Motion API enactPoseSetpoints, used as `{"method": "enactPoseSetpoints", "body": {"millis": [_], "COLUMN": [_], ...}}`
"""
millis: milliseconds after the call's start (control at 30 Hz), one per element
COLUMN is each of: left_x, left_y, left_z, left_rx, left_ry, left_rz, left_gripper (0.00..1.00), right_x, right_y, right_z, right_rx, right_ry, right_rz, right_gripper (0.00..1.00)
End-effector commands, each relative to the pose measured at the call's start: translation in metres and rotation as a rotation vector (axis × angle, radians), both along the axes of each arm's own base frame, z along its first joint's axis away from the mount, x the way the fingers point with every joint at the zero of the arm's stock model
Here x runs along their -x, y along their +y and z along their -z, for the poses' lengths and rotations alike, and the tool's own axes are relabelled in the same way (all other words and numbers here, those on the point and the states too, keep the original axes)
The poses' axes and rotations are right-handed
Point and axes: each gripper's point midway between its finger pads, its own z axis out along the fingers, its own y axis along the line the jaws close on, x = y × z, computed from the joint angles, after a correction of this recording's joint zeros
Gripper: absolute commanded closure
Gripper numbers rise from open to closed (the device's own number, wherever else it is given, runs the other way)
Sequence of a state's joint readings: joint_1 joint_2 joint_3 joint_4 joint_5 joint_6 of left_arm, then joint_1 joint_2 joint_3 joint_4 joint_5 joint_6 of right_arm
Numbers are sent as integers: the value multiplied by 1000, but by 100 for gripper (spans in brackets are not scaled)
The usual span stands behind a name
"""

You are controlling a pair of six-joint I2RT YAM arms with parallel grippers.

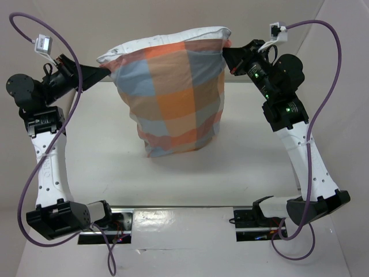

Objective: Put the pillow into the pillowcase

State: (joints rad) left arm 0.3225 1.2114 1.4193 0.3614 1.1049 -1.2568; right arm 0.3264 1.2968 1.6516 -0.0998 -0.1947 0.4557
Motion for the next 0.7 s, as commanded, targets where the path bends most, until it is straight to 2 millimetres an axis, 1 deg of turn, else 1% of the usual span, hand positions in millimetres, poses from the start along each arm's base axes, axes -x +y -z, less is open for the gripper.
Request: {"method": "enactPoseSetpoints", "body": {"millis": [0,33,67,133,167,200,267,300,367,400,467,500,567,600,633,667], "left_x": [6,6,7,7,7,7,5,12,9,17,19,25,26,32,33,35], "left_y": [-4,-4,-5,-4,-4,-4,0,-2,4,1,7,5,14,13,17,19], "left_z": [-10,-10,-13,-13,-12,-17,-15,-22,-21,-30,-37,-46,-56,-64,-68,-70], "left_rx": [-14,-14,-23,-25,-30,-47,-43,-70,-64,-90,-104,-108,-136,-149,-147,-156], "left_ry": [-66,-66,-79,-51,-43,-66,-26,-60,-21,-57,-71,-69,-103,-119,-118,-127], "left_rz": [16,16,13,6,3,-14,-39,-47,-85,-92,-128,-143,-219,-237,-261,-273], "left_gripper": [65,73,87,97,100,100,100,100,100,100,100,100,100,100,100,100], "right_x": [6,6,6,6,4,4,4,3,5,4,2,2,1,0,-1,-8], "right_y": [-1,-1,-1,-1,-2,-2,-2,-3,-4,-5,-7,-7,-9,-10,-12,-9], "right_z": [-21,-21,-21,-21,-21,-21,-21,-21,-23,-23,-21,-20,-18,-18,-18,-7], "right_rx": [-21,-21,-21,-21,-15,-15,-15,-18,-18,-13,-12,-3,6,3,10,21], "right_ry": [-49,-49,-49,-49,-53,-53,-53,-52,-52,-56,-46,-51,-46,-45,-49,-21], "right_rz": [-11,-11,-11,-11,0,0,0,9,9,20,29,32,43,52,64,63], "right_gripper": [100,100,100,100,100,100,100,100,100,100,100,100,100,100,100,100]}}
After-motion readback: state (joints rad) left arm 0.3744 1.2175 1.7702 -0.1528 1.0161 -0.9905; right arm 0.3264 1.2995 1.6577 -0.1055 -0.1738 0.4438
